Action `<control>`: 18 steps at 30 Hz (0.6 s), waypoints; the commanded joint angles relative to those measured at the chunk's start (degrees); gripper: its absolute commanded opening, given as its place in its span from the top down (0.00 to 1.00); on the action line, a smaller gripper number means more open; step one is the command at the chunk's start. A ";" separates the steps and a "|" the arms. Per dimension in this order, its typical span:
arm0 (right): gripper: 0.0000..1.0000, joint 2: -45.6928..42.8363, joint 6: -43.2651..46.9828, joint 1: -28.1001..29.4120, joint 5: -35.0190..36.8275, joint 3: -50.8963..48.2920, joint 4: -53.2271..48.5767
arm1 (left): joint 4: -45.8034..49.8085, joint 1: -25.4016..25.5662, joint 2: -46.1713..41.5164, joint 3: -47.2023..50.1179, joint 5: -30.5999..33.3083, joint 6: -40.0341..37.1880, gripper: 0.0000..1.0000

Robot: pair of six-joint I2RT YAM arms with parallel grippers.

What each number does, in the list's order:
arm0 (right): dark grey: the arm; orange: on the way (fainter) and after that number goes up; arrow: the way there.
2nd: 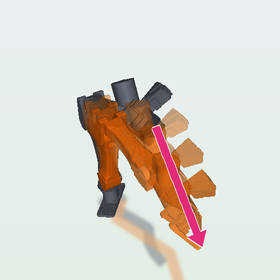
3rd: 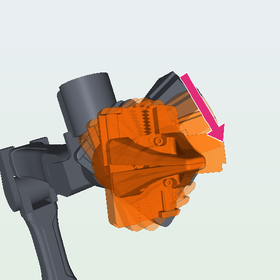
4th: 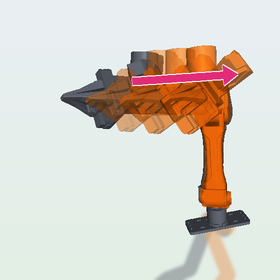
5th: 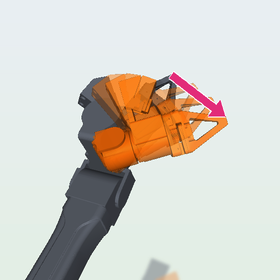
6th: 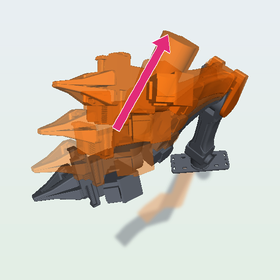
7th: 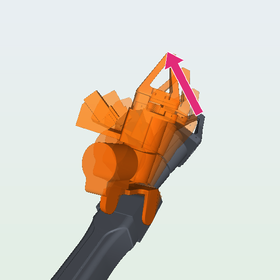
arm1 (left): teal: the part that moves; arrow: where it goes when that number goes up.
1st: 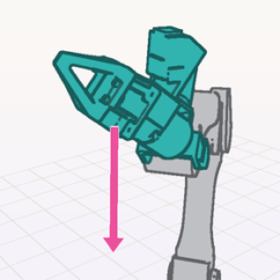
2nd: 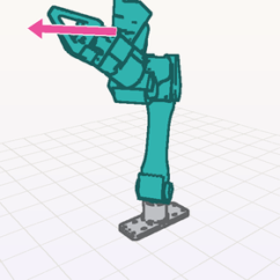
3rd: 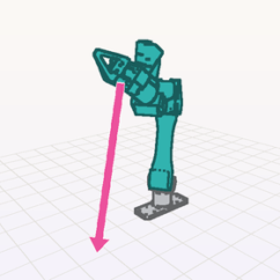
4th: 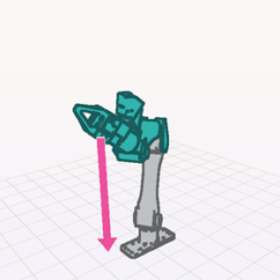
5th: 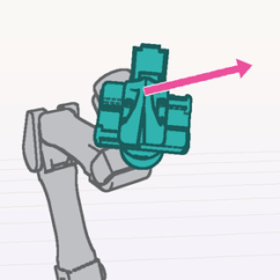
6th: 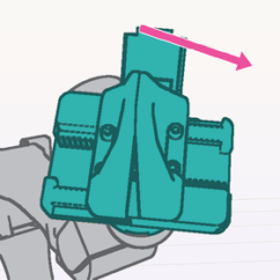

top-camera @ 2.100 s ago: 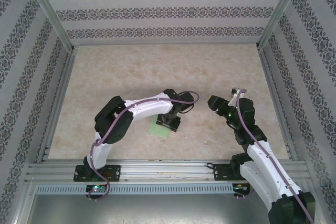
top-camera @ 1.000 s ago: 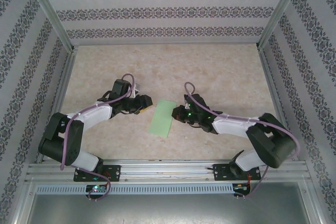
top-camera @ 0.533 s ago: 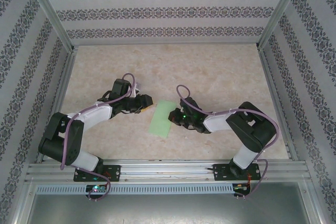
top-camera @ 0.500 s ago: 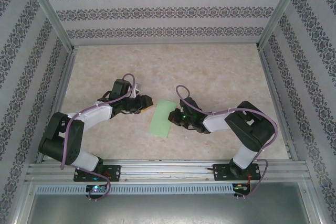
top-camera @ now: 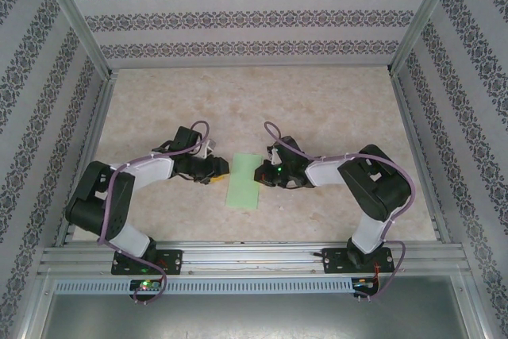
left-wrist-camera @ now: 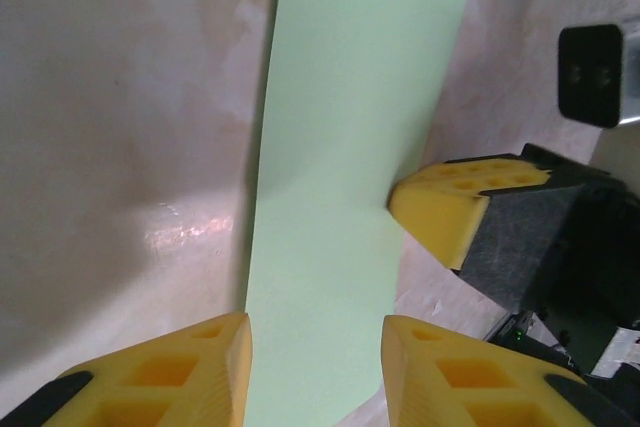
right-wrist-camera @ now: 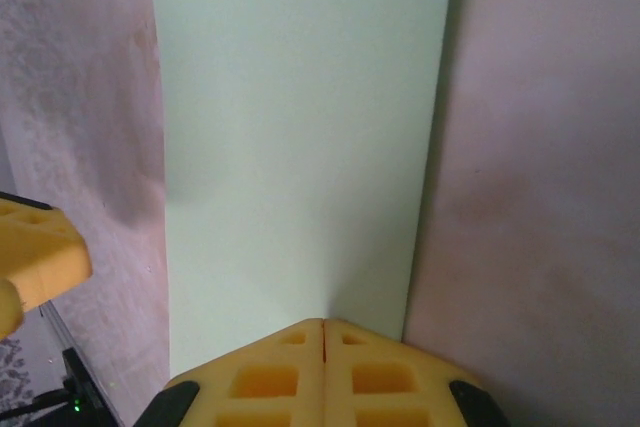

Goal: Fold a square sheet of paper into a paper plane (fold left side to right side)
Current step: Rotate the paper at the center of the table.

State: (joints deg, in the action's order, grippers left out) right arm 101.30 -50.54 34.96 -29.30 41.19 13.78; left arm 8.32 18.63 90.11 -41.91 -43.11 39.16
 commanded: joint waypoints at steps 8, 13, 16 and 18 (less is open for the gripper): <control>1.00 1.54 5.02 -0.79 2.49 1.26 -5.53 | 1.38 1.00 5.45 -1.20 -3.34 -1.65 0.63; 1.00 1.22 5.13 -0.86 2.73 1.17 -5.86 | 0.79 1.32 7.03 -1.13 -3.33 -1.54 0.65; 1.00 1.12 5.20 -0.88 2.93 1.09 -5.95 | -0.19 1.81 7.79 -1.02 -3.87 -1.19 0.67; 1.00 1.18 5.19 -0.96 2.93 1.09 -5.96 | -0.65 2.24 8.22 -1.03 -4.11 -1.01 0.70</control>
State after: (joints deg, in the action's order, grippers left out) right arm 101.43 -47.27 34.70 -29.65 42.26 11.44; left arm 8.36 19.31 96.51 -42.37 -45.82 38.98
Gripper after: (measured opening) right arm 0.065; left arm 0.308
